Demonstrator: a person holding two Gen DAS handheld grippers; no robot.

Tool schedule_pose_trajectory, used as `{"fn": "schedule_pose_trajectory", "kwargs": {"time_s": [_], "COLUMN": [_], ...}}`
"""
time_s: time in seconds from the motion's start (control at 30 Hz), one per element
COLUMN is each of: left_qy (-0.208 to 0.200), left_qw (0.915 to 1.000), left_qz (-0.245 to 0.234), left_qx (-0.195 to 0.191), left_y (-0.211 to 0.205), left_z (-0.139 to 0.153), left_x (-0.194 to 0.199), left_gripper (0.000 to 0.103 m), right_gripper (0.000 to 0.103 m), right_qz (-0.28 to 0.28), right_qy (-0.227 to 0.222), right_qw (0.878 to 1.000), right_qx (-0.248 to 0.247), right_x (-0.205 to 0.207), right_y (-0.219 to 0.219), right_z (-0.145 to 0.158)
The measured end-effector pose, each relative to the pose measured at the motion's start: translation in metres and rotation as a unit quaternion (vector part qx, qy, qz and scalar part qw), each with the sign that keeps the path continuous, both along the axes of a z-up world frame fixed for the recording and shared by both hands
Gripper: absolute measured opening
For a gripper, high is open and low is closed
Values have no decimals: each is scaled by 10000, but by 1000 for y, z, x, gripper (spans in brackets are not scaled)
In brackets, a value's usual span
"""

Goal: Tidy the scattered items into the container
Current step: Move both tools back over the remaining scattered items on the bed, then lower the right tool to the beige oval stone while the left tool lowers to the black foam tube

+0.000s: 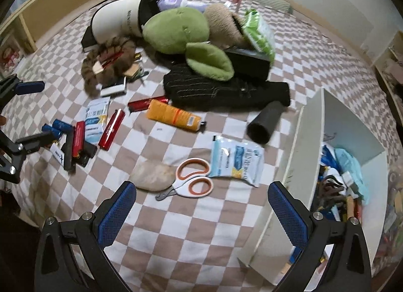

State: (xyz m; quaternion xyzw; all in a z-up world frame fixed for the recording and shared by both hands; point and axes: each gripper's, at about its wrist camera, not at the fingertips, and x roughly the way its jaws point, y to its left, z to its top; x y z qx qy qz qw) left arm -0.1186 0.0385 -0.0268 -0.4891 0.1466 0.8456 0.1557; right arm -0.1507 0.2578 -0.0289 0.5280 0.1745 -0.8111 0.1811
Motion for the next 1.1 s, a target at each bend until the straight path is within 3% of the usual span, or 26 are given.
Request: {"fn": "schedule_pose_trajectory", "kwargs": {"time_s": [0.13,0.33,0.6,0.8,1.1], "left_qy": [-97,-409,-780,-1029,-1135], "left_qw": [9984,9926,9872,9842,9837], "left_qz": [-538,-1143,-1384,-1443,-1367], "left_qx": [-168,-40,139,-13,-282], "left_y": [-1,-9,-18,-18,-19], "left_z": [-20,-45,-64,-82,-95], "left_x": [11,18,8,3,-6], "left_gripper": [103,103,103,103,103], "right_gripper": [103,103,103,103,103], "right_qz": [141,272,448,703,237], "right_qy": [-167,-439,-800,-756,-1049], "right_qw": [9998,9987,9958,9946,9938], "right_qx": [5,-29,-74,52,-286], "right_x": [2,7,14,19,-4], "right_y": [-6,-14,-25,-35,-22], "right_z": [-9,-22,-38,-44,-54]}}
